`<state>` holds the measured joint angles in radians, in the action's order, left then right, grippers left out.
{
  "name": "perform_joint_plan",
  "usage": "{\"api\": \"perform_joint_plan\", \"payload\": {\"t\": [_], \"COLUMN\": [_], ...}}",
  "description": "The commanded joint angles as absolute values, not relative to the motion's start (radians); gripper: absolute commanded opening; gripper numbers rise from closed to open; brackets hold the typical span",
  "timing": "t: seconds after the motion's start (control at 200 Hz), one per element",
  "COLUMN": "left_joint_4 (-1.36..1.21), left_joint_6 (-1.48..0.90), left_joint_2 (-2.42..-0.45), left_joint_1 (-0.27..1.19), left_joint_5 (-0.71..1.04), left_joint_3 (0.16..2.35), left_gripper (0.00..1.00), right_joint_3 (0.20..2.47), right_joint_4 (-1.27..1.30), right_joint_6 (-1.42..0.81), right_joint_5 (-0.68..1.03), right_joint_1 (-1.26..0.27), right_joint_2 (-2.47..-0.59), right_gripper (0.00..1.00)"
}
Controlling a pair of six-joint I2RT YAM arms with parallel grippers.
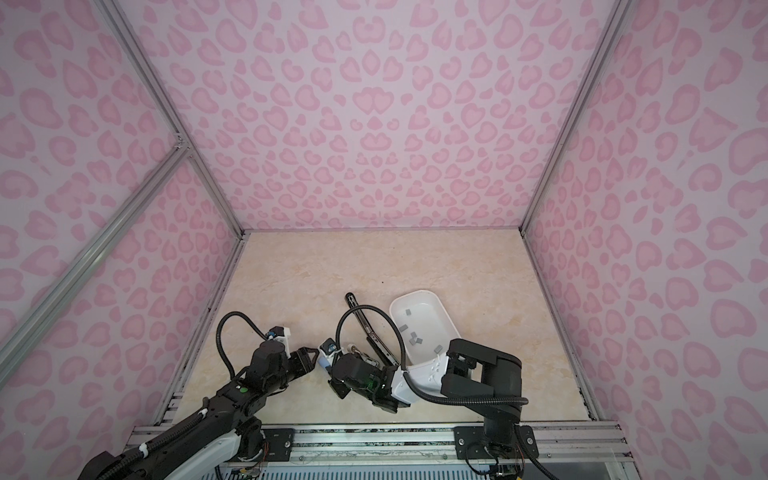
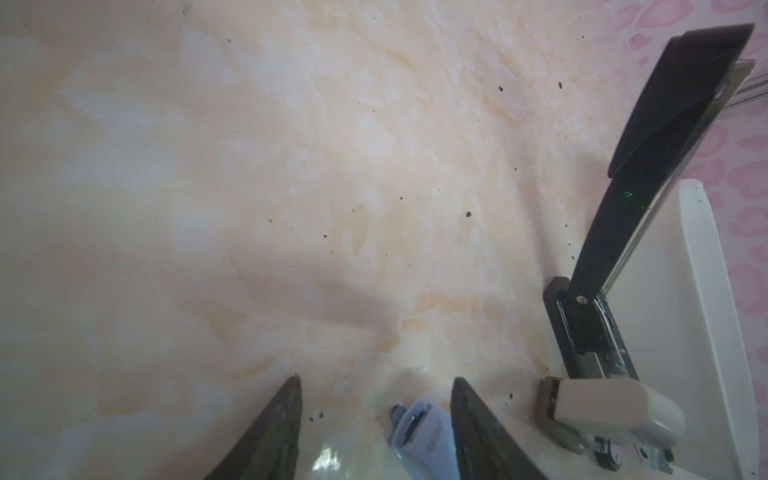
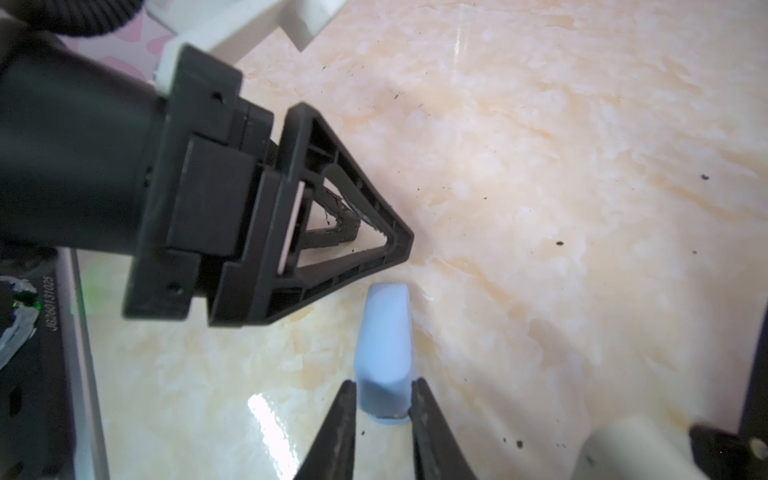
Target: Load the staples into the stapler
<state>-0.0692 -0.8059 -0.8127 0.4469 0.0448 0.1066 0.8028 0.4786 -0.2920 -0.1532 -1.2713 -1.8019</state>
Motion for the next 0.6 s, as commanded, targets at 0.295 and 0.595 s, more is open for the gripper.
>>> {"api": "perform_joint_plan", "payload": {"t": [0.295,0.595], "left_joint_4": [-0.041,-0.051], "left_joint_6": [-0.801,-0.800], "left_joint_2": [-0.821,-0.825], "left_joint_1": [0.450,0.450], "left_joint_5": [0.052,0.059], "left_joint_3": [0.113,0.108], "left_gripper": [0.57,0.57], "right_joint_3": [0.844,0.851], "right_joint_4": [0.465,0.468], "right_joint_6": [-0.293,-0.313], "right_joint_5": [-0.151,-0.146], "right_joint_1": [-1.269,-1.268], "right_joint_2": [-1.859,-1.898], "right_gripper": [0.23,0.22]}}
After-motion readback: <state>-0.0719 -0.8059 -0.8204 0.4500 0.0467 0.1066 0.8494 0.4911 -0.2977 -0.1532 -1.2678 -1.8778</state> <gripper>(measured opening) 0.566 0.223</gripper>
